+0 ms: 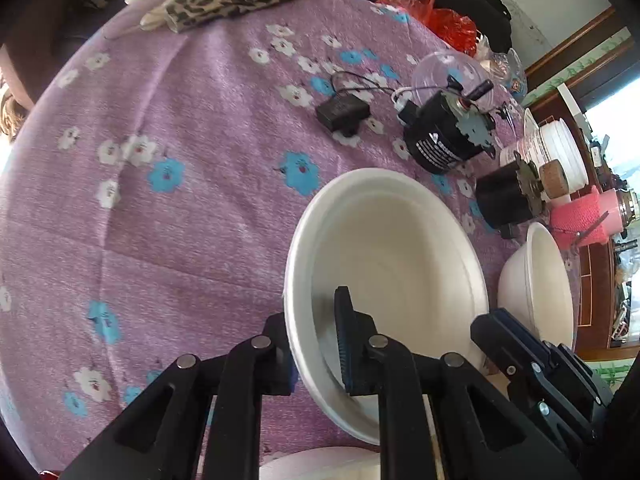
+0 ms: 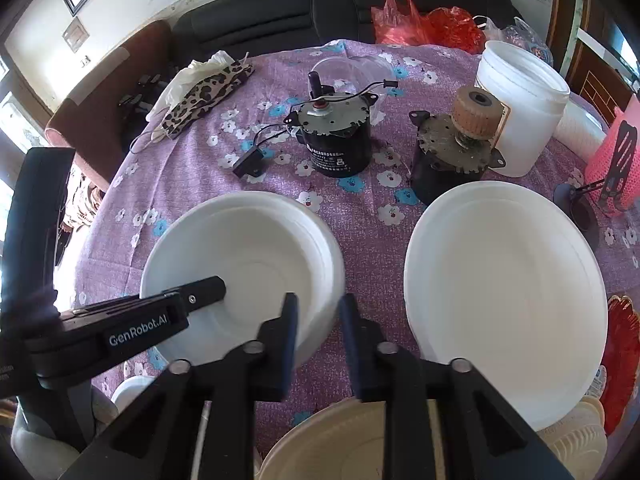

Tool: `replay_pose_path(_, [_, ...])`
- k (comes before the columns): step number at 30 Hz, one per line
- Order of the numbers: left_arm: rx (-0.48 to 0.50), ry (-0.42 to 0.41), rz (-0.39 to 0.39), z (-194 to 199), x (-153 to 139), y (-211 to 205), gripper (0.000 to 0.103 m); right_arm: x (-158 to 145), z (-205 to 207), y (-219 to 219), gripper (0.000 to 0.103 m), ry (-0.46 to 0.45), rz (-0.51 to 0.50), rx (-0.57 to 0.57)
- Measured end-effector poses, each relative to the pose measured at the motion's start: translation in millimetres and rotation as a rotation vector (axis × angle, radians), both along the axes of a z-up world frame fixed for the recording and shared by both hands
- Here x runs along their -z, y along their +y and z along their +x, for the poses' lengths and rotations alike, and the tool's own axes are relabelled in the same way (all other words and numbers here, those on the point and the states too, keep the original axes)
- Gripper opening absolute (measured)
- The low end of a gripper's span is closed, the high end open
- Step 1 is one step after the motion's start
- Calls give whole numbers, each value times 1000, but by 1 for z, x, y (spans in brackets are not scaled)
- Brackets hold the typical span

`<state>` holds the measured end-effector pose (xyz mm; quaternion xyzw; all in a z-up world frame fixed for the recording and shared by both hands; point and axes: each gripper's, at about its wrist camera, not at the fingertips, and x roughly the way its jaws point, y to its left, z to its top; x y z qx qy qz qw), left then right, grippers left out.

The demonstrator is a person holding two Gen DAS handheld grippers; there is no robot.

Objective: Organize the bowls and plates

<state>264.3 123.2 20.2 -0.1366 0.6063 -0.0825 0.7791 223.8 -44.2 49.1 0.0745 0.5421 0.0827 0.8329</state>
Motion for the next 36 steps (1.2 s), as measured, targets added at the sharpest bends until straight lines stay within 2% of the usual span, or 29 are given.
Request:
replay_pose_path(3, [-29,-15,-34,-4,-7,10,14,-4,-5,-2,13,-17,34,-15])
replay_pose_path(15, [-48,-161,13,-52,-61,31,14,-53,-39,18,13,-144,60,-58])
replay_pose_path(26, [-71,-236,-22,-107,-86,32,15,-89,-83,10,13,-200,155,-48])
replay_pose_path(36, [-134,-305,-49,-169,-103,53,15,-111,-136,19,13,-237,232,-92])
